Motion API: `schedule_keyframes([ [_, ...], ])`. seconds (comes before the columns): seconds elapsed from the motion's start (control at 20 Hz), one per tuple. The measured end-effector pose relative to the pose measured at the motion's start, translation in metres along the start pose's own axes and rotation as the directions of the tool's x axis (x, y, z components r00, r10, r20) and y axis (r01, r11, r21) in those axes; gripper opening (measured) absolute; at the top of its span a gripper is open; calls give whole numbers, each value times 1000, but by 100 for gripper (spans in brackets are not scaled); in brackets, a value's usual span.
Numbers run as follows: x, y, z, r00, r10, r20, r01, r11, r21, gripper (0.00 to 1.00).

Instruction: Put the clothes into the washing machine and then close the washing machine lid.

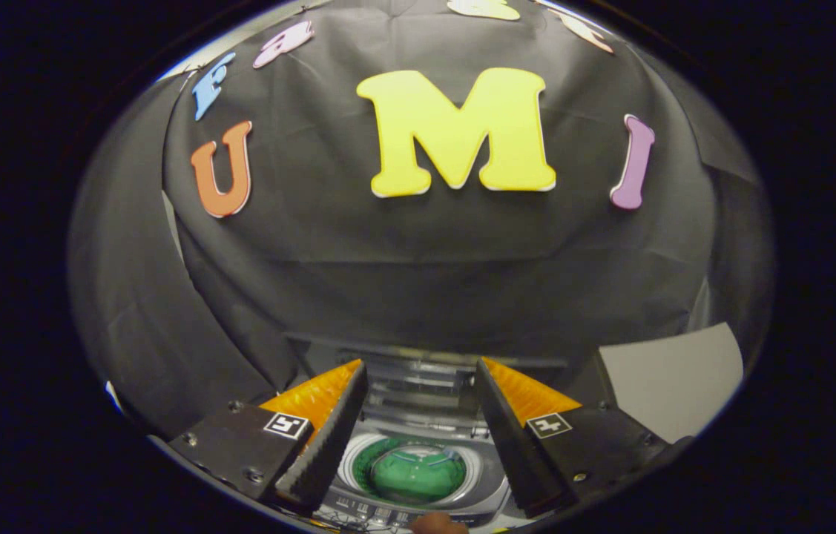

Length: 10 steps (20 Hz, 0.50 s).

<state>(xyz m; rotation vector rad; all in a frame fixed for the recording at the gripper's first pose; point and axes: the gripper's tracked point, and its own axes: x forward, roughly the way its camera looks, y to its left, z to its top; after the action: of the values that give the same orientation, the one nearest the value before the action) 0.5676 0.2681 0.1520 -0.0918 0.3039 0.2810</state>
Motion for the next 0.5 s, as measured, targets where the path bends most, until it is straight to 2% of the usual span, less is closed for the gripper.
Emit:
schedule_keyframes([
  [0.2, 43, -9, 23, 1000, -29, -7, 29, 999, -29, 92],
  [0.5, 117, -11, 8, 996, -27, -87, 29, 999, 24, 92],
])
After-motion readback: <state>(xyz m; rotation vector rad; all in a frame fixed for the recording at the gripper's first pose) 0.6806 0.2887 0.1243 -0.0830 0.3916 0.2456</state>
